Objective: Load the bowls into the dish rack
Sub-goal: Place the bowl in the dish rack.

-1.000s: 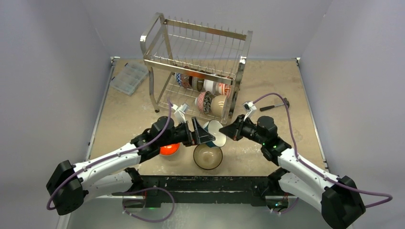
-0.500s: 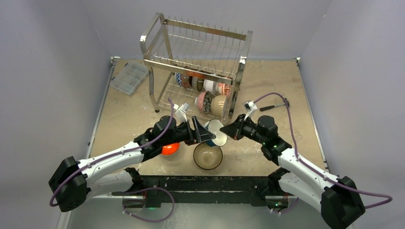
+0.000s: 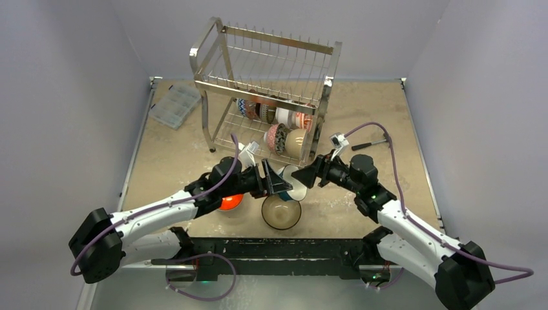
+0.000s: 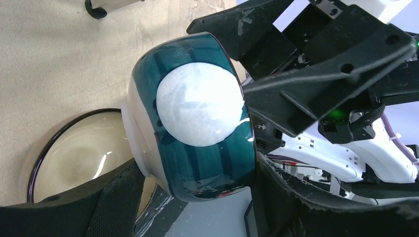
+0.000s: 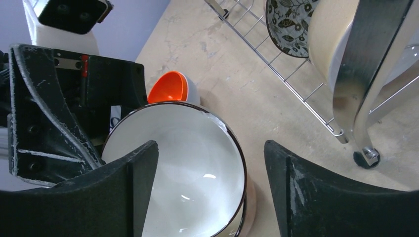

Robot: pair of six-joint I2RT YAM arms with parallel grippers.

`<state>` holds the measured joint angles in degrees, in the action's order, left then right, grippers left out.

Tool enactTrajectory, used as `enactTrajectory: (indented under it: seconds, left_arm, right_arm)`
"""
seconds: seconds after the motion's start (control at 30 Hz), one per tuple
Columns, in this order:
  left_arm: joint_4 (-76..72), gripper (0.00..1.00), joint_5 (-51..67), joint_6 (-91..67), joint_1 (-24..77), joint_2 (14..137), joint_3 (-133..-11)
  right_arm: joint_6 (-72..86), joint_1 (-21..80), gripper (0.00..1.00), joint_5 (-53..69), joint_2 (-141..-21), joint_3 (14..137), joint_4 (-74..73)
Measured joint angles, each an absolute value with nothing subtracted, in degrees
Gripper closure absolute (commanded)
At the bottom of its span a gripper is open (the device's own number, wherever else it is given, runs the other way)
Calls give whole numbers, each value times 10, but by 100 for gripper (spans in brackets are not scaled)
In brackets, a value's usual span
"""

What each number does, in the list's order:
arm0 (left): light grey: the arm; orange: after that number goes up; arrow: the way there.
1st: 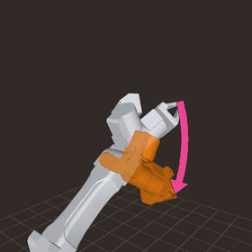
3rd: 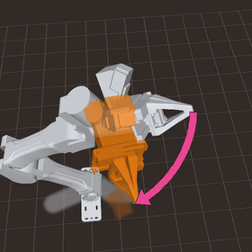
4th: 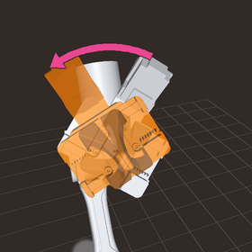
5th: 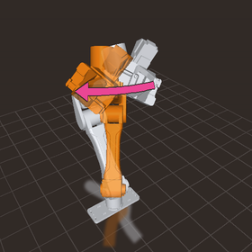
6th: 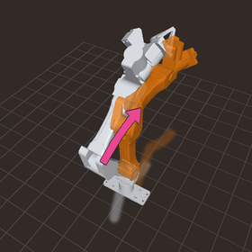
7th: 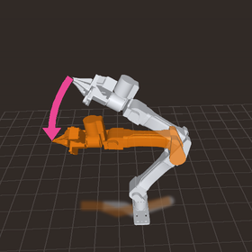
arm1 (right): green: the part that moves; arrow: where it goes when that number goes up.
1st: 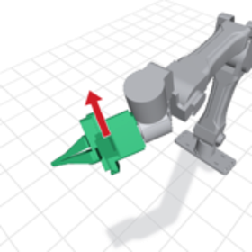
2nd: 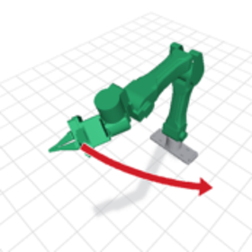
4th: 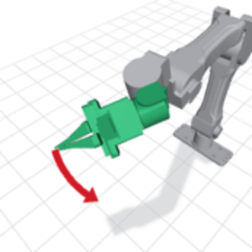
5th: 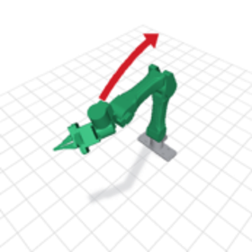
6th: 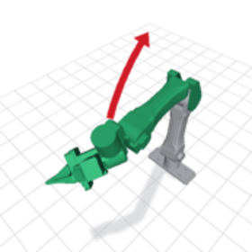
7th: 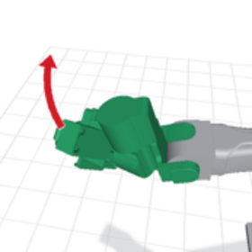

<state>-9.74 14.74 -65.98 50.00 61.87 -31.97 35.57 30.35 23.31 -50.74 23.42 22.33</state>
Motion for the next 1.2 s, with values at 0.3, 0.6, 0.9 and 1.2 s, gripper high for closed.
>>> enactTrajectory:
  seconds: [0.3,0.6,0.9,1.2]
  left_arm:
    - [-155,100,209,-672,437,644,-287]
    - [-182,100,283,-679,307,645,-256]
    - [-73,100,312,-588,183,609,-293]
    - [62,100,264,-432,154,608,-424]
  right_arm:
    - [347,304,1,230,-489,239,194]
    - [332,304,1,216,-449,243,154]
    - [314,303,1,203,-445,245,122]
    - [305,304,1,201,-427,245,105]
